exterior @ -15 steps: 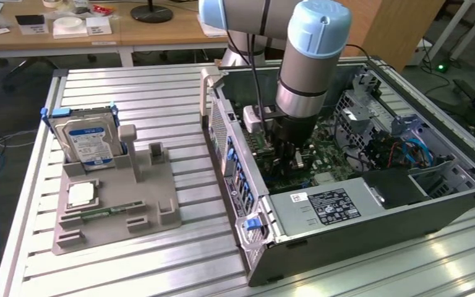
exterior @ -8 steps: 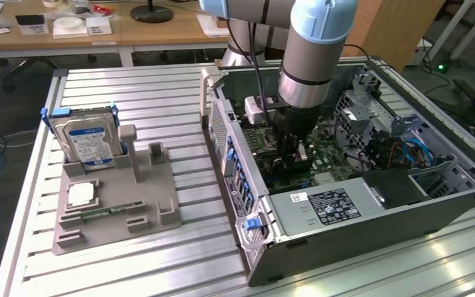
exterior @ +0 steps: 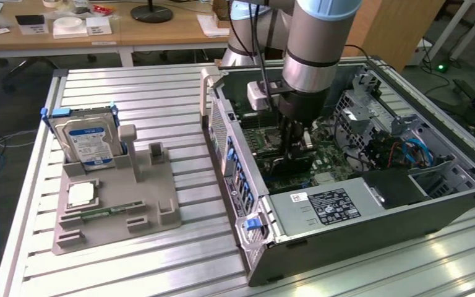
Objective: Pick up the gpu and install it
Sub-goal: 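Insert the gpu into the slot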
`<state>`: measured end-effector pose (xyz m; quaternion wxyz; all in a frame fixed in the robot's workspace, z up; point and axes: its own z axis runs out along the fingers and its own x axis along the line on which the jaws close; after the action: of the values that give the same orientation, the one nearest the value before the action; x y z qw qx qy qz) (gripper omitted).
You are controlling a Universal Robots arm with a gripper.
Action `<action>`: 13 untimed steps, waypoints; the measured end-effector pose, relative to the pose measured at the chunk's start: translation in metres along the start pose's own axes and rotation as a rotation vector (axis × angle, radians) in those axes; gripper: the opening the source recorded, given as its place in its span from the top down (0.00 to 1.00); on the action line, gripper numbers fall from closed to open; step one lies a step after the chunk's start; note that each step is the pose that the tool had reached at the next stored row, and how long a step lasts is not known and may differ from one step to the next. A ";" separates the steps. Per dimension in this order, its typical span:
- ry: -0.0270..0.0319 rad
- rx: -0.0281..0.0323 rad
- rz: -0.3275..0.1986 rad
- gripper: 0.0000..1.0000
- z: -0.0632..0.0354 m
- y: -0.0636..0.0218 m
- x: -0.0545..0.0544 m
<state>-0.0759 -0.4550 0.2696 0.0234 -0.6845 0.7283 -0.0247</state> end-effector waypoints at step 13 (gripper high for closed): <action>-0.0003 0.0040 0.000 0.89 -0.0052 -0.0001 0.000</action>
<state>-0.0762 -0.4550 0.2749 0.0248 -0.6844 0.7282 -0.0261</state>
